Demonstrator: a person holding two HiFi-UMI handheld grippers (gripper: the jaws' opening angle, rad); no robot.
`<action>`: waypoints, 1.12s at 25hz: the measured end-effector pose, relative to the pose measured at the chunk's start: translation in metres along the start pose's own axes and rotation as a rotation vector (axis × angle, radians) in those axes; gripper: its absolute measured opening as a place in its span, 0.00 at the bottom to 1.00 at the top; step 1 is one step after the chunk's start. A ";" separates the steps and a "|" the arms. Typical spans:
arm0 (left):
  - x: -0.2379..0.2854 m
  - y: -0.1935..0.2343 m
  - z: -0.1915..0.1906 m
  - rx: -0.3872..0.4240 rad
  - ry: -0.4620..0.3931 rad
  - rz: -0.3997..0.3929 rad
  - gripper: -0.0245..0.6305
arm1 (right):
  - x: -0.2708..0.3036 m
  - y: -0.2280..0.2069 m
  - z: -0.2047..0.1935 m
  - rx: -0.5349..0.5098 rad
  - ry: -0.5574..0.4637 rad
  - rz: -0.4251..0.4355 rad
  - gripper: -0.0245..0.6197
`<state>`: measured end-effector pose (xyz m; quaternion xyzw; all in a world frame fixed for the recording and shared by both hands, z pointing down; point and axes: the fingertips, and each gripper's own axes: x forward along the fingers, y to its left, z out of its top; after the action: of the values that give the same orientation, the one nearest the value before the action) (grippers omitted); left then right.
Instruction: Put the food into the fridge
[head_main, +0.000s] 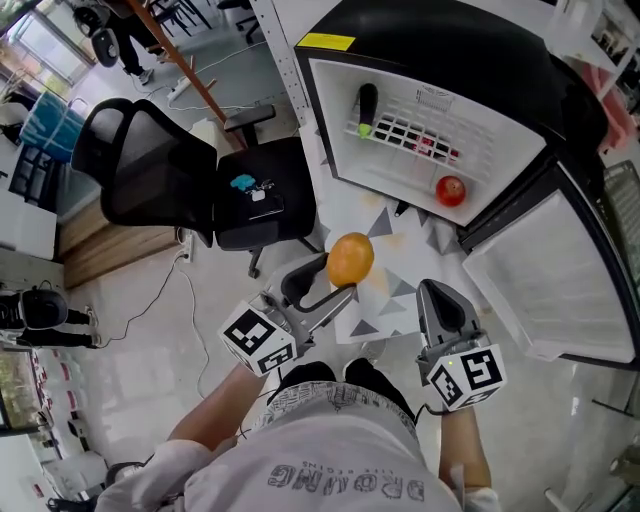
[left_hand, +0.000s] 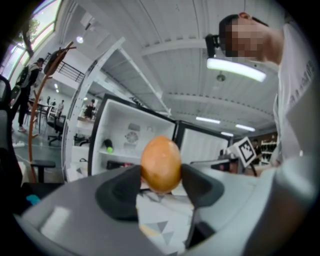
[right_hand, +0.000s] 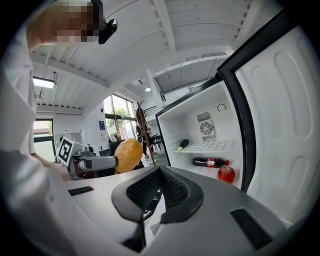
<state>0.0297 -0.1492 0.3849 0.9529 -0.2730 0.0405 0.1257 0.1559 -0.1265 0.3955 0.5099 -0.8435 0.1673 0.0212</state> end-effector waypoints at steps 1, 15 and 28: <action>0.004 0.001 0.000 0.002 0.002 0.003 0.44 | 0.001 -0.004 0.000 0.001 0.002 0.001 0.04; 0.056 0.032 0.012 0.142 0.065 -0.001 0.44 | 0.015 -0.033 0.004 0.027 -0.002 -0.024 0.04; 0.114 0.092 0.026 0.312 0.134 -0.070 0.44 | 0.034 -0.061 -0.004 0.091 -0.048 -0.171 0.04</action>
<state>0.0778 -0.2897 0.3962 0.9649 -0.2211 0.1413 -0.0048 0.1922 -0.1808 0.4219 0.5844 -0.7887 0.1908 -0.0081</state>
